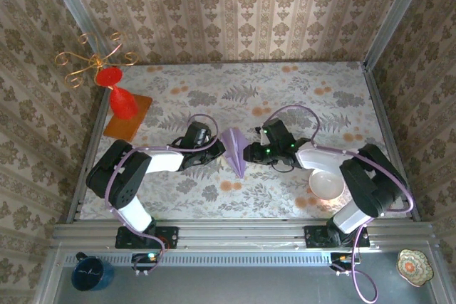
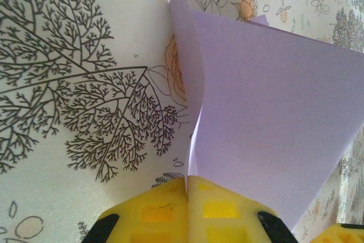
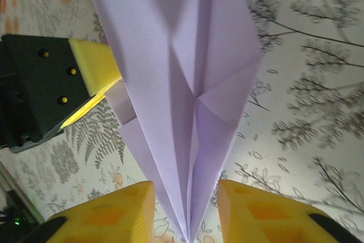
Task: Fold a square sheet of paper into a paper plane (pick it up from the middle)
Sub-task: Move the paper plane to the top-center of the table.
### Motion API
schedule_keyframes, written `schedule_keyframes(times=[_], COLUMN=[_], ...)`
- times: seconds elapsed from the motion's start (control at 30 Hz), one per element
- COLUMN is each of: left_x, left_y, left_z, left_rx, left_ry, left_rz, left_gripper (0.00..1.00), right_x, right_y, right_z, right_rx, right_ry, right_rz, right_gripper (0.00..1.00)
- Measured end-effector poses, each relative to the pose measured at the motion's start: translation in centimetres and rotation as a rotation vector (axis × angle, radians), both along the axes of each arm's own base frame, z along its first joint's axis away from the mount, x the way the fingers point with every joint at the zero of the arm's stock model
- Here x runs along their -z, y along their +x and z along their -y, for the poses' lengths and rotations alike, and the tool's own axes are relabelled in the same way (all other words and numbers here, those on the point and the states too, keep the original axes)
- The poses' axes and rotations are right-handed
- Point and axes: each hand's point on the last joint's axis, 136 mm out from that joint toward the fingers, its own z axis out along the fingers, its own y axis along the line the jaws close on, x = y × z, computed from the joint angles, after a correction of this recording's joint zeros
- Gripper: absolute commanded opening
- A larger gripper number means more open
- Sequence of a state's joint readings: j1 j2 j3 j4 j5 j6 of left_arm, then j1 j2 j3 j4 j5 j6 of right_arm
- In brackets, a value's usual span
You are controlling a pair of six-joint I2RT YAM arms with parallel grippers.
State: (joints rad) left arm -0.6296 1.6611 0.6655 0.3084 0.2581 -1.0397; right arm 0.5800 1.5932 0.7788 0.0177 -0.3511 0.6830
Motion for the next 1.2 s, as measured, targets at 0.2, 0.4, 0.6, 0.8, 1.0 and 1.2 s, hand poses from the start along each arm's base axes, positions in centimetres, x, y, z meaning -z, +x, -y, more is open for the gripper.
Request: schedule_keyframes(times=[0.2, 0.4, 0.6, 0.8, 1.0, 1.2], left_x=[0.0, -0.1, -0.1, -0.1, -0.1, -0.1], left_y=[-0.1, -0.1, -0.2, -0.2, -0.2, -0.2], left_z=[0.1, 0.2, 0.2, 0.2, 0.2, 0.3], left_rx=[0.005, 0.010, 0.013, 0.013, 0.013, 0.013], left_ry=[-0.005, -0.010, -0.012, -0.012, -0.012, -0.012], left_rz=[-0.003, -0.004, -0.006, -0.005, -0.005, -0.006], left_gripper=[0.02, 0.02, 0.02, 0.02, 0.02, 0.02], right_x=[0.7, 1.5, 1.7, 2.2, 1.1, 0.3], right_y=[0.6, 0.4, 0.4, 0.6, 1.8, 2.6], right_z=[-1.6, -1.8, -1.5, -0.9, -1.0, -1.6], right_rx=[-0.031, -0.044, -0.039, -0.014, -0.007, -0.016], right_ry=[-0.019, -0.052, -0.072, -0.115, -0.128, -0.117], right_rz=[-0.012, -0.032, -0.031, -0.023, 0.018, 0.045], right_gripper=[0.29, 0.33, 0.35, 0.37, 0.36, 0.34])
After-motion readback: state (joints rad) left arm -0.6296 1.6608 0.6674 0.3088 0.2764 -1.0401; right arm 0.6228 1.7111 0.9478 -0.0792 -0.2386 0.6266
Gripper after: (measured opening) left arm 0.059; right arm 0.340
